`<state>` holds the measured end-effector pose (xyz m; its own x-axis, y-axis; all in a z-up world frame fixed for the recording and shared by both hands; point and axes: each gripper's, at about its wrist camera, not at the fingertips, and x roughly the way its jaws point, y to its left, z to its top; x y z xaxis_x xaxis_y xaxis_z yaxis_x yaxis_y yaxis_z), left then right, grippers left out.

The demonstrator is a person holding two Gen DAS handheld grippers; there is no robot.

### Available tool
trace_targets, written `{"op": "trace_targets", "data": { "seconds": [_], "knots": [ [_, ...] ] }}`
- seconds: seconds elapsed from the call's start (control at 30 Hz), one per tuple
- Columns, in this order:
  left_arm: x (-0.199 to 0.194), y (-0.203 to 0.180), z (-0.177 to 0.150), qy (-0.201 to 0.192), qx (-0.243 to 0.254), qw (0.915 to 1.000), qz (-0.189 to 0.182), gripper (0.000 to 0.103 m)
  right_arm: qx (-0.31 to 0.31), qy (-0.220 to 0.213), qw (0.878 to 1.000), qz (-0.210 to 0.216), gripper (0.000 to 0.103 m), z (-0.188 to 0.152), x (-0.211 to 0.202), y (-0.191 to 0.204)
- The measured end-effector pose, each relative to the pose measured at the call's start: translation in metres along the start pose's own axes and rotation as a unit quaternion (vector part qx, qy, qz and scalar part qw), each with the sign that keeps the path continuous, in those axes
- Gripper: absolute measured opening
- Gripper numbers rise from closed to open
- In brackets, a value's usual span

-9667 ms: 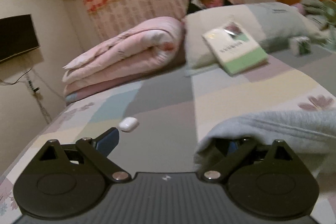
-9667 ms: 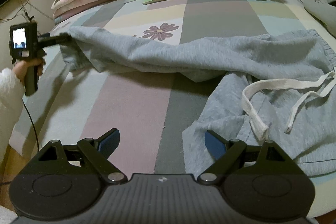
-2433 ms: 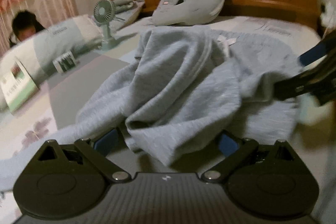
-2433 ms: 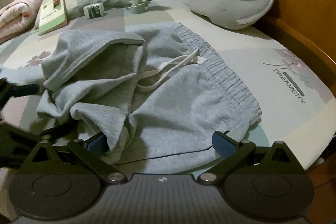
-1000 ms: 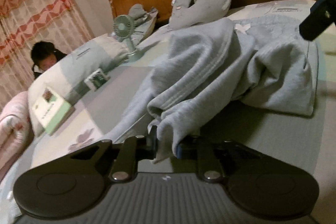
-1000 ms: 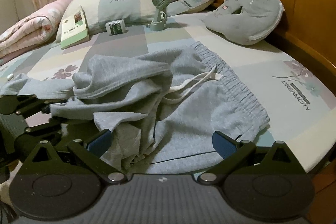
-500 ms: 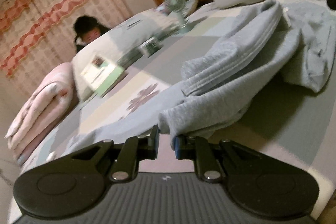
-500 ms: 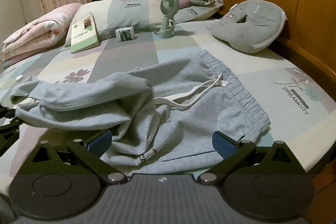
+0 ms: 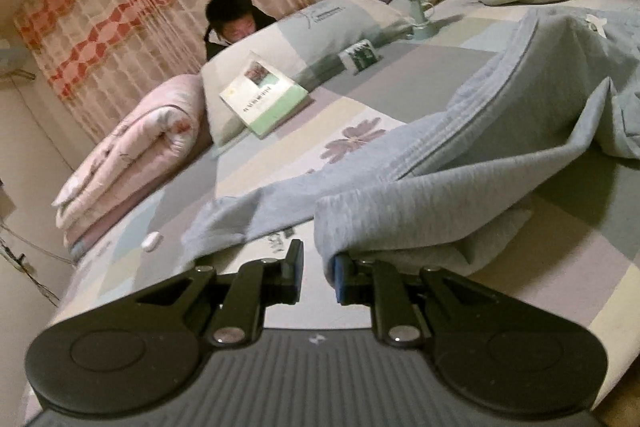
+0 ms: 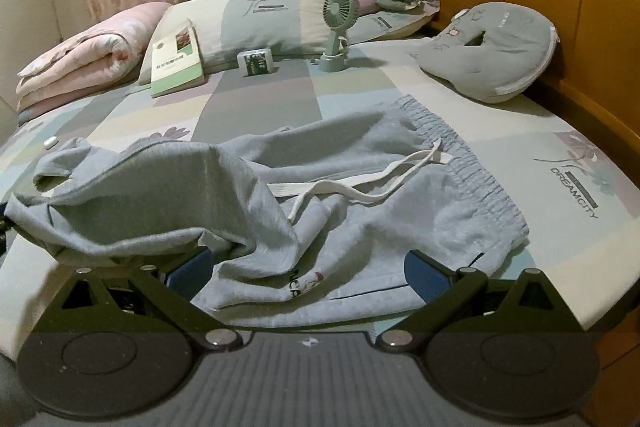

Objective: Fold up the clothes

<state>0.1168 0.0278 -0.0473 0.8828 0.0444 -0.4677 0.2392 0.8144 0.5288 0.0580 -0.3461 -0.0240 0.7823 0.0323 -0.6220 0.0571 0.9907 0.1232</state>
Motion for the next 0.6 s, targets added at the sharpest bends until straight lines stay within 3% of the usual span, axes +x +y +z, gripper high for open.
{"op": "trace_targets", "data": {
  "seconds": [0.37,0.6],
  "knots": [
    [-0.005,0.038,-0.001,0.001,-0.005,0.9986,0.052,0.015,-0.001,-0.001,1.0,0.005,0.103,0.0,-0.003,0.004],
    [-0.003,0.032,0.023,-0.023,0.006,0.9995,0.022,0.015,-0.007,0.004,1.0,0.021,0.103,-0.002,-0.001,0.01]
  ]
}}
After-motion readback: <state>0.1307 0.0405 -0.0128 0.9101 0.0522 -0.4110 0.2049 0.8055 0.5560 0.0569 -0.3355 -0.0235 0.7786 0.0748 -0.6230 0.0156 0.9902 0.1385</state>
